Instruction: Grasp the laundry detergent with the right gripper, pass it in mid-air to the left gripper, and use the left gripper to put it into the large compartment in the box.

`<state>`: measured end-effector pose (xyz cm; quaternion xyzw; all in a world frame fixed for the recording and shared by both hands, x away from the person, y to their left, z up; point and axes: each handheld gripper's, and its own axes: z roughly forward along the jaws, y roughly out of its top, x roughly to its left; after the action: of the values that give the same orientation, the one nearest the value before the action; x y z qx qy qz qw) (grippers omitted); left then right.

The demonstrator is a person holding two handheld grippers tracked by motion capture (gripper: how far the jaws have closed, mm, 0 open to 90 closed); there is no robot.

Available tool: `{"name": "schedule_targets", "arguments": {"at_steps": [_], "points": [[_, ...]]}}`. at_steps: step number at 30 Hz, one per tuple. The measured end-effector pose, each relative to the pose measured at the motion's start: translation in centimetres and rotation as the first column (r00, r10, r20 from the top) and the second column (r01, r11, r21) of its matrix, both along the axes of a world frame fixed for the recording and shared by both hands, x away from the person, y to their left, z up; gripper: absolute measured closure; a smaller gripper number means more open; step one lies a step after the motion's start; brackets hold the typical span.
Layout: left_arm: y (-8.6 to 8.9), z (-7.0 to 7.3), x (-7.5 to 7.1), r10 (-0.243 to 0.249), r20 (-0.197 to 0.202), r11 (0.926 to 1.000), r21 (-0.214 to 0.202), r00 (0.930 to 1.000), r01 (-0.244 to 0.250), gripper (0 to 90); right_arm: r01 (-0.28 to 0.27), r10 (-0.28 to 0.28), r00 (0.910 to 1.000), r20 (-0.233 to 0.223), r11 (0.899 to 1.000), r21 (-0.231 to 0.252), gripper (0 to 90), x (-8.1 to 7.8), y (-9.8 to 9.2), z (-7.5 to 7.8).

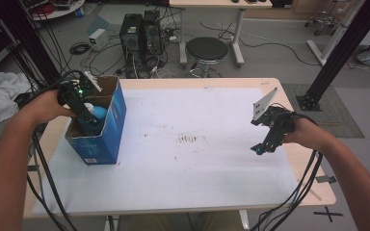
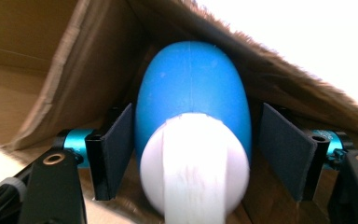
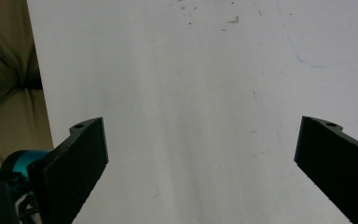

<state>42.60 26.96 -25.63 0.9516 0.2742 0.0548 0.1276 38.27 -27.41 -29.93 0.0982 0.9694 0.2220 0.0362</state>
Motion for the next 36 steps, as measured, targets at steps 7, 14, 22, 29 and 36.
{"name": "schedule_targets", "arguments": {"at_steps": [7, 14, 22, 29, 36], "points": [[0.3, 2.3, -0.9, 0.017, 0.038, 0.9990, -0.042, 0.9992, -0.015, 25.1, 0.004, -0.004, 1.0000, 0.002, 1.000, 0.003, 1.6, -0.1, -0.1, 0.1], [0.1, 5.1, -2.1, 0.039, 0.104, 0.9956, -0.089, 0.9938, -0.030, 23.9, 0.007, -0.007, 0.9999, 0.007, 1.000, 0.011, 1.6, 0.0, 0.1, 0.2], [-2.4, 8.0, -2.7, 0.021, 0.143, 0.9890, -0.148, 0.9896, 0.001, 23.8, 0.020, -0.020, 0.9997, 0.014, 0.999, 0.034, 1.6, 0.3, -0.1, 0.7], [-5.2, 8.5, -2.1, -0.010, 0.157, 0.9889, -0.145, 0.9875, 0.033, 23.8, 0.020, -0.021, 0.9997, 0.016, 0.999, 0.035, 1.6, 0.1, 0.1, 0.8], [-9.7, 6.8, -1.5, -0.175, 0.116, 0.9723, -0.136, 0.9778, 0.190, 23.9, 0.020, -0.021, 0.9995, 0.023, 0.999, 0.038, 1.6, 0.2, 0.5, 0.9]]}}
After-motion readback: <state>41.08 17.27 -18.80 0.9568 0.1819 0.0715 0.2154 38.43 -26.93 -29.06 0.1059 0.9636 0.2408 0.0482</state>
